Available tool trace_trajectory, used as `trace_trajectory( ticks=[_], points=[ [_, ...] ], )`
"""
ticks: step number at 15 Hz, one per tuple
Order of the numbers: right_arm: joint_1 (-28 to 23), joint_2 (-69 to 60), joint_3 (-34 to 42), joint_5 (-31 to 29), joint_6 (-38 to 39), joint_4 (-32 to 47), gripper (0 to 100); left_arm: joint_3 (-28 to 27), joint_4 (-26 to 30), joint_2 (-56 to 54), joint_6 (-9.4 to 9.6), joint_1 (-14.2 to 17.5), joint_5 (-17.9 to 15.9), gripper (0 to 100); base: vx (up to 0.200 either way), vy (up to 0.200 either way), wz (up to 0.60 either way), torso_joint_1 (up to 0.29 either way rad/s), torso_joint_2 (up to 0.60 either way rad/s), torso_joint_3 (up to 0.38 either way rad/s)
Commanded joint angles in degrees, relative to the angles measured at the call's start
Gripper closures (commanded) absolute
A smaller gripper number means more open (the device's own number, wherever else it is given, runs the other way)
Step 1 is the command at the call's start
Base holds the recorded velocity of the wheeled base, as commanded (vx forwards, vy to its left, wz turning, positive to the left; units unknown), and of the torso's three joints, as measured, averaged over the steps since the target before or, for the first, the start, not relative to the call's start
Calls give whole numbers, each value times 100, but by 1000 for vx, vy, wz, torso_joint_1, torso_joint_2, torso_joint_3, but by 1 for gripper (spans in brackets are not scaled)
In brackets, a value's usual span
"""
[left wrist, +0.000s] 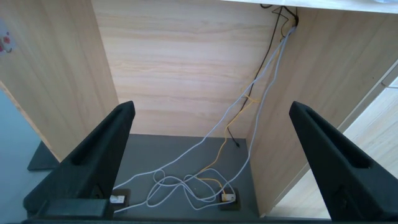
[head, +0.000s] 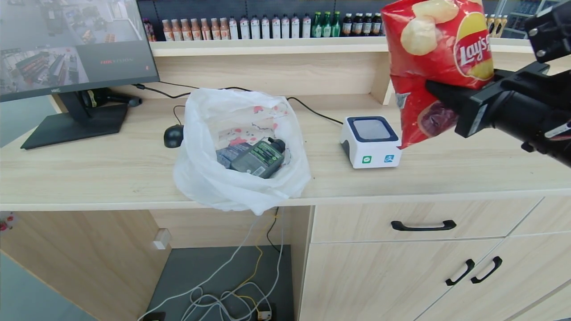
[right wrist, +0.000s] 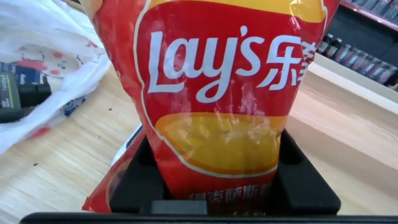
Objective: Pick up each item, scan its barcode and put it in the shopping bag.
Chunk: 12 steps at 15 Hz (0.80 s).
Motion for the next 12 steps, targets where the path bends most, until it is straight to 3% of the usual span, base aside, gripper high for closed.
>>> trace_trajectory(
  ticks=[1, 5, 9, 12],
  points=[
    [169, -511, 386, -26, 246, -333, 100, 0, 0, -2, 0, 0, 4, 0, 0, 0, 0, 0, 0, 0],
    [626, -555, 1027, -466, 1001, -1273, 100, 0, 0, -2, 0, 0, 4, 0, 0, 0, 0, 0, 0, 0],
    [732, -300, 1150, -949, 1959, -1502, 100, 0, 9, -2, 9, -9, 4, 0, 0, 0, 0, 0, 0, 0],
    [723, -115, 1186, -940, 1959, -1572, 100, 0, 9, -2, -18, 0, 4, 0, 0, 0, 0, 0, 0, 0]
  ],
)
